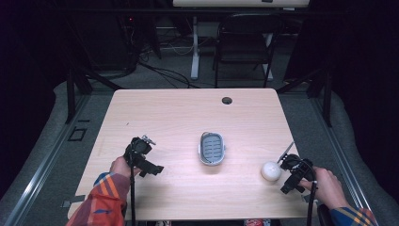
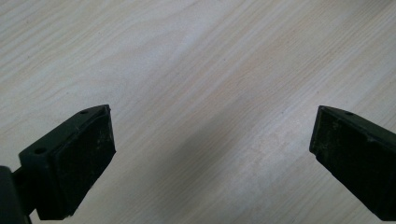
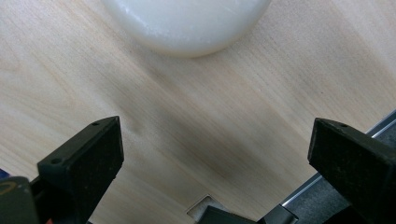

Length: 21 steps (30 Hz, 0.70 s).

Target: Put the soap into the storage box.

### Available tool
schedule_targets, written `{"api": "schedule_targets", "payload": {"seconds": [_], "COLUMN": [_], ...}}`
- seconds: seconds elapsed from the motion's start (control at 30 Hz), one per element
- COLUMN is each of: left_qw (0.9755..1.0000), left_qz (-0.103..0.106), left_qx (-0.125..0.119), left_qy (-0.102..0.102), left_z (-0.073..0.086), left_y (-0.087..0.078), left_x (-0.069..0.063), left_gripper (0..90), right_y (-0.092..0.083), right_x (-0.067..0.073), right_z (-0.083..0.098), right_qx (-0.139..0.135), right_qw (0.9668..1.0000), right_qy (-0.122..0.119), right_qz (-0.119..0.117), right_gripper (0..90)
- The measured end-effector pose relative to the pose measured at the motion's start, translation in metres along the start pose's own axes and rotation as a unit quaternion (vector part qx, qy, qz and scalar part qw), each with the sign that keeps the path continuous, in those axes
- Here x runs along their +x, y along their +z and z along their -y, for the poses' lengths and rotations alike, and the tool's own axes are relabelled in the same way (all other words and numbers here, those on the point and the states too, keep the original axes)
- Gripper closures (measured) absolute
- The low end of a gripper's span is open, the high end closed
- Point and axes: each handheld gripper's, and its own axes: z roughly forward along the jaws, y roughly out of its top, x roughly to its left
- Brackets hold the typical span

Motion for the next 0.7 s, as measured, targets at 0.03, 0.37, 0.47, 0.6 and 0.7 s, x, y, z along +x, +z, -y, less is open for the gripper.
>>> {"api": "schedule_targets", "payload": {"seconds": [0.03,0.37,0.47,0.6,0.7], "left_qw": [1.0,1.0,1.0,1.0,1.0], "left_qz": [0.0,0.001,0.001,-0.001,0.0], "left_qx": [0.0,0.0,0.002,0.001,0.002], "left_qy": [0.0,-0.001,0.001,0.002,0.003], "left_z": [0.0,0.0004,-0.0008,-0.0005,-0.0006], "left_y": [-0.0002,-0.0006,-0.0001,-0.0002,-0.0002], "left_x": [-0.0001,0.0,-0.0006,-0.0004,-0.0003], "left_gripper": [0.1,0.1,0.1,0.1,0.0], "right_y": [0.0,-0.0014,-0.0045,-0.0068,-0.0069], "right_x": [0.0001,-0.0007,-0.0011,-0.002,-0.0004], "right_z": [-0.0001,-0.0021,-0.0041,-0.0043,-0.0048], "right_qx": [-0.001,-0.011,-0.003,-0.014,-0.033], "right_qw": [1.0,0.9999,0.9999,0.9997,0.9988], "right_qy": [0.001,0.008,0.012,0.017,0.028], "right_qz": [-0.001,-0.006,-0.012,-0.014,-0.025], "right_gripper": [3.2,0.0,0.0,0.0,0.0]}}
